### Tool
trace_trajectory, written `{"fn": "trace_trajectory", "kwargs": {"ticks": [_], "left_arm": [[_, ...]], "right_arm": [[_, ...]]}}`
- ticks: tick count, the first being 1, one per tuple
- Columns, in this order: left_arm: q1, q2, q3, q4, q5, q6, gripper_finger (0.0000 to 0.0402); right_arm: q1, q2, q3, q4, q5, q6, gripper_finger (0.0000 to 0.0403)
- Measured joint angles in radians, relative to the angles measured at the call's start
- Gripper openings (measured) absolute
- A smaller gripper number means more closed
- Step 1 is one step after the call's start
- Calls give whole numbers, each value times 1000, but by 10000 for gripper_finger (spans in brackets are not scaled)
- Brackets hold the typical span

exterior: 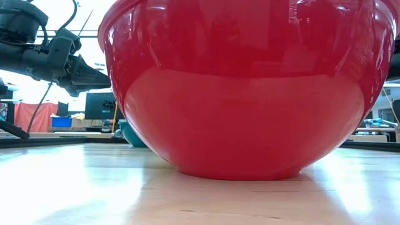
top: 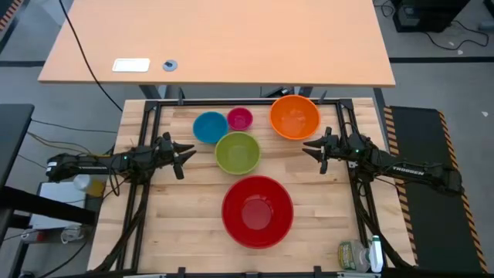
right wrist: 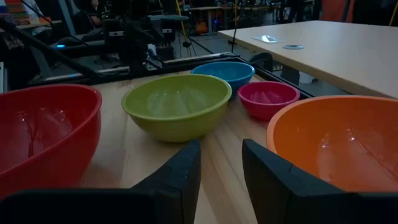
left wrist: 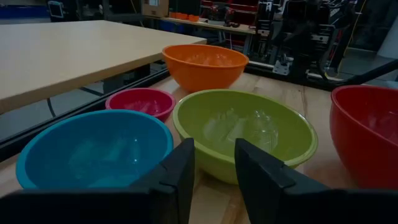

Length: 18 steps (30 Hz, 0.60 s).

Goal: Nest bowls inside each other by size order

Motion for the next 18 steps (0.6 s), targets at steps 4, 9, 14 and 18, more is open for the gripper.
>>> {"fn": "trace_trajectory", "kwargs": {"ticks": [4,9,14,18], "left_arm": [[0,0,0,0,0,0,117],[0,0,0,0,0,0,117],[0,0,0,8,0,0,117],[0,0,0,119,0,-52,117]], "right_arm": [[0,0,0,0,0,0,126],[0,0,0,0,0,0,126],[0,0,0,0,0,0,126],[0,0,0,0,0,0,126]]}}
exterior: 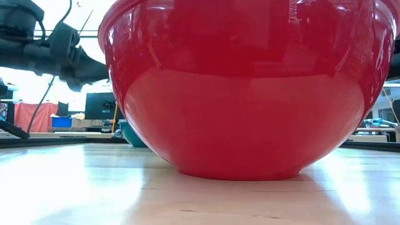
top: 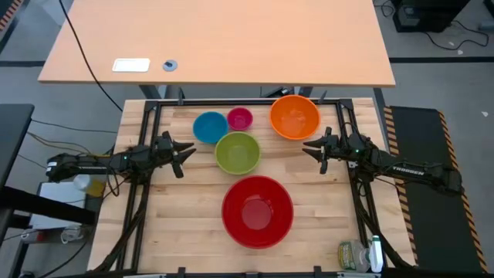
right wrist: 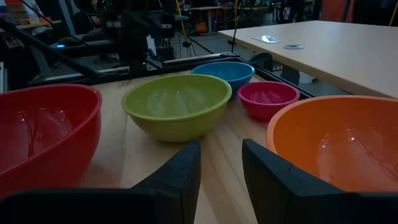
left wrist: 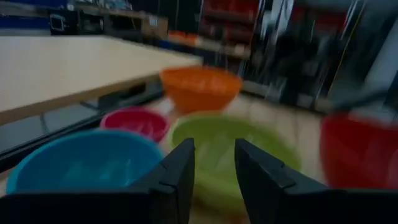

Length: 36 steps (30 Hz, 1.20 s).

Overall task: Nest bowls inside each other by size order
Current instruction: Stack the orange bowl on top of the red bowl

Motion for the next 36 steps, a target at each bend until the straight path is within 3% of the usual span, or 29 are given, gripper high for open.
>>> {"fn": "trace_trajectory", "kwargs": {"ticks": [4,14,18,22,25,29,32,36], "left_arm": [[0,0,0,119,0,-233,117],[0,-2,0,177,-1,-308,117],[0,-2,0,256,-8,-468,117],[0,-2,0,384,-34,-574,117],[0,-2,0,453,-35,-565,117],[1,-2,0,492,-57,-538,117],[1,-2,0,513,-87,-540,117],[1,-3,8,539,-217,-589,117]], "right_arm": [[0,0,0,0,0,0,126],[0,0,0,1,0,0,126],[0,0,0,96,24,7,126],[2,0,0,315,39,256,126],[2,-1,0,505,171,466,126],[2,0,0,610,313,531,126],[3,4,0,662,345,600,126],[3,7,0,715,315,790,126]]}}
